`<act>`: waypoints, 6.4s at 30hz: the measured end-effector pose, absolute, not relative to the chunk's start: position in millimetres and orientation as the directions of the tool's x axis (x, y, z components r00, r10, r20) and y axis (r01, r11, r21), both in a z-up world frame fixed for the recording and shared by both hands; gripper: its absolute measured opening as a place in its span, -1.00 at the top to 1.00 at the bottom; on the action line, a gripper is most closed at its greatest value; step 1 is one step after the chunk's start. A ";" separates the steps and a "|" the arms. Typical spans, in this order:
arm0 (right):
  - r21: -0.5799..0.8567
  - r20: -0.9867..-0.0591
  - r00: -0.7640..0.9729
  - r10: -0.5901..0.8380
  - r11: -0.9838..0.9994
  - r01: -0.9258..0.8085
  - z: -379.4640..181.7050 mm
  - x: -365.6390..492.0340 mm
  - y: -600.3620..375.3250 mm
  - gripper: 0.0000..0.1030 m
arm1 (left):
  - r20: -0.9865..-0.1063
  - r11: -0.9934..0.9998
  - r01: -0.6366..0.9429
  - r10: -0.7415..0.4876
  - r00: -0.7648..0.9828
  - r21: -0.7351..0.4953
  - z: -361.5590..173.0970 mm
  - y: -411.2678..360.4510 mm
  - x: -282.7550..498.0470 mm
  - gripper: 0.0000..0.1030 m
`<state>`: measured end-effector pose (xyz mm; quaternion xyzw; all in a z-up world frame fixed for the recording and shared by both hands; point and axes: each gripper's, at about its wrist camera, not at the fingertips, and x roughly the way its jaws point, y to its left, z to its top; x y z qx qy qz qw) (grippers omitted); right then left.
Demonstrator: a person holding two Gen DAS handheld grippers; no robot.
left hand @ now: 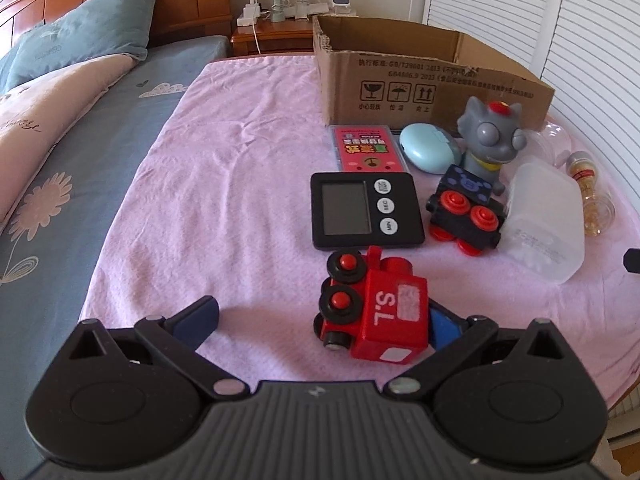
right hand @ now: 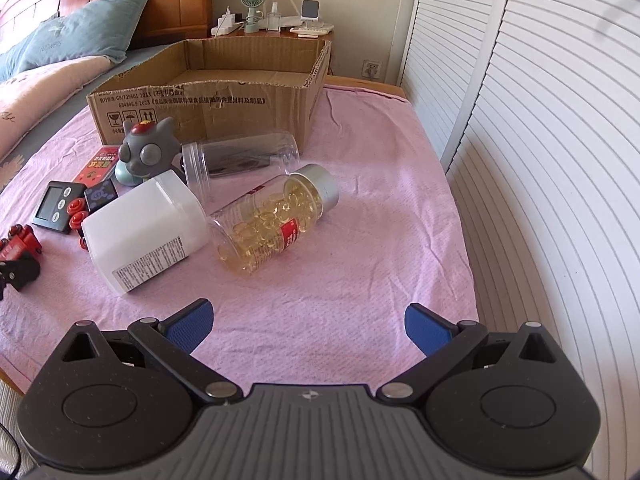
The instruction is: Organize rigid objects
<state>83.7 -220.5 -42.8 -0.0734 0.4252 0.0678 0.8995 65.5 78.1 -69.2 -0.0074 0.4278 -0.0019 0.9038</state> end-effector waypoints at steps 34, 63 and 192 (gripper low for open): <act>0.147 -0.778 0.447 0.442 0.818 -0.555 -42.2 145.2 -227.3 -1.00 | -0.751 1.000 0.015 -0.021 0.660 -0.015 -69.4 67.1 52.5 -1.00; -0.049 -0.769 0.556 0.316 0.838 -0.544 -53.3 101.8 -193.3 -1.00 | -0.697 0.991 0.129 -0.067 0.714 0.037 -65.9 59.0 52.4 -0.51; -0.003 -0.762 0.622 0.179 0.960 -0.281 20.2 363.6 -121.8 -1.00 | -0.658 1.000 0.015 -0.007 0.753 0.007 12.0 56.1 124.8 -0.97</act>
